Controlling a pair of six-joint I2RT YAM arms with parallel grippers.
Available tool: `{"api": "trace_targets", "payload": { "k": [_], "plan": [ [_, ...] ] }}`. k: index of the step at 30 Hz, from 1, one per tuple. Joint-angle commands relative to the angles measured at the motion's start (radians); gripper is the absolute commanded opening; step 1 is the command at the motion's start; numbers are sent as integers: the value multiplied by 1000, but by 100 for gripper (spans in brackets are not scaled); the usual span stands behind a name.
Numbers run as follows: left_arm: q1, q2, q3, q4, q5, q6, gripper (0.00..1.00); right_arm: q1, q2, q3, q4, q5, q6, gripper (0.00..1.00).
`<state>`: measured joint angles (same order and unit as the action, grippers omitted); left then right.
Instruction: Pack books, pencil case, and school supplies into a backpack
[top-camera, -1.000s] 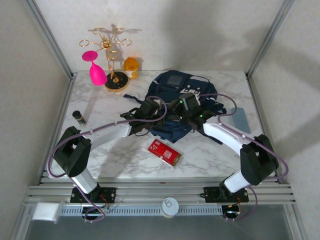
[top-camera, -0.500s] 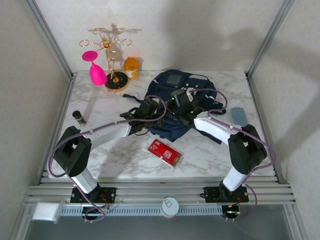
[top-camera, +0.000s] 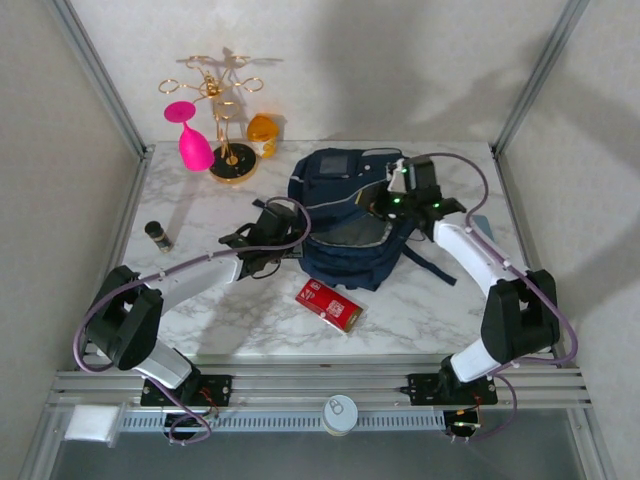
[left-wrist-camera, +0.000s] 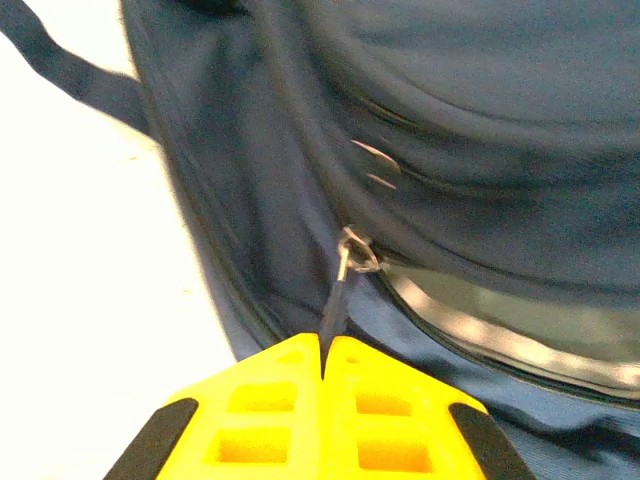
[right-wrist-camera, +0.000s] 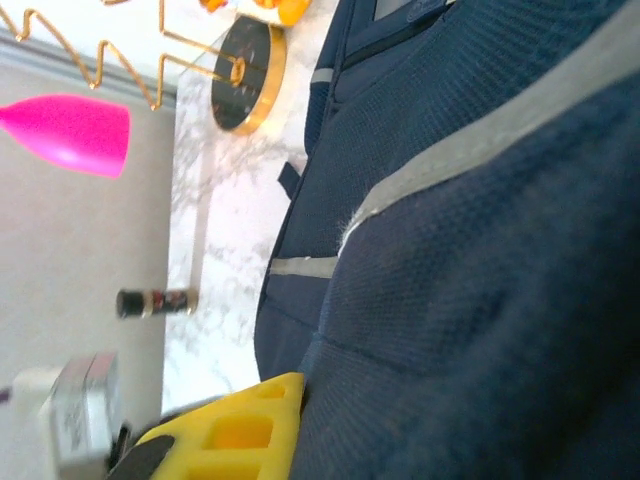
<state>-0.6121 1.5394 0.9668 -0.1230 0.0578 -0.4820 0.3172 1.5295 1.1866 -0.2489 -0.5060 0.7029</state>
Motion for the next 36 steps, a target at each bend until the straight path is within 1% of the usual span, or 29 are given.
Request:
{"api": "trace_targets", "payload": {
  "k": [1,3,5,6,8,9,11,14,18,19,20,24,28,32,33,34,36],
  "plan": [
    [40,23,0,-13,-24,18,0,-100,-10,83,-73,-197,-191,0],
    [38,39,19,4,8,22,0,-105,5,95,-75,-145,-180,1],
    [35,41,24,28,31,9,0,-102,0,71,-36,-105,-108,20],
    [34,41,24,42,42,2,0,-92,-13,41,10,-91,-58,30],
    [29,41,24,59,54,-6,0,-52,-46,-24,81,-40,40,50],
    [28,41,24,66,57,-13,0,-19,-63,-56,104,5,90,58],
    [25,44,25,76,69,-19,0,57,-93,-115,150,95,191,68],
    [21,51,23,87,73,-23,0,179,-113,-211,258,217,339,77],
    [21,64,24,89,79,-23,0,276,-51,-227,310,375,437,79],
    [20,65,23,90,79,-21,0,294,-34,-221,319,412,441,78],
    [21,65,20,91,78,-20,0,309,-11,-211,325,443,451,75],
    [21,63,13,90,53,-16,0,329,60,-174,346,483,450,57],
    [23,66,10,72,16,-9,0,328,76,-138,303,489,388,29],
    [31,61,3,66,-29,-4,0,319,24,-131,233,472,309,5],
    [34,62,3,65,-39,0,0,314,6,-143,229,457,292,1],
    [37,66,4,64,-53,4,0,303,-13,-160,229,435,277,0],
    [44,78,12,62,-78,21,0,277,-44,-187,219,386,252,0]
  ]
}}
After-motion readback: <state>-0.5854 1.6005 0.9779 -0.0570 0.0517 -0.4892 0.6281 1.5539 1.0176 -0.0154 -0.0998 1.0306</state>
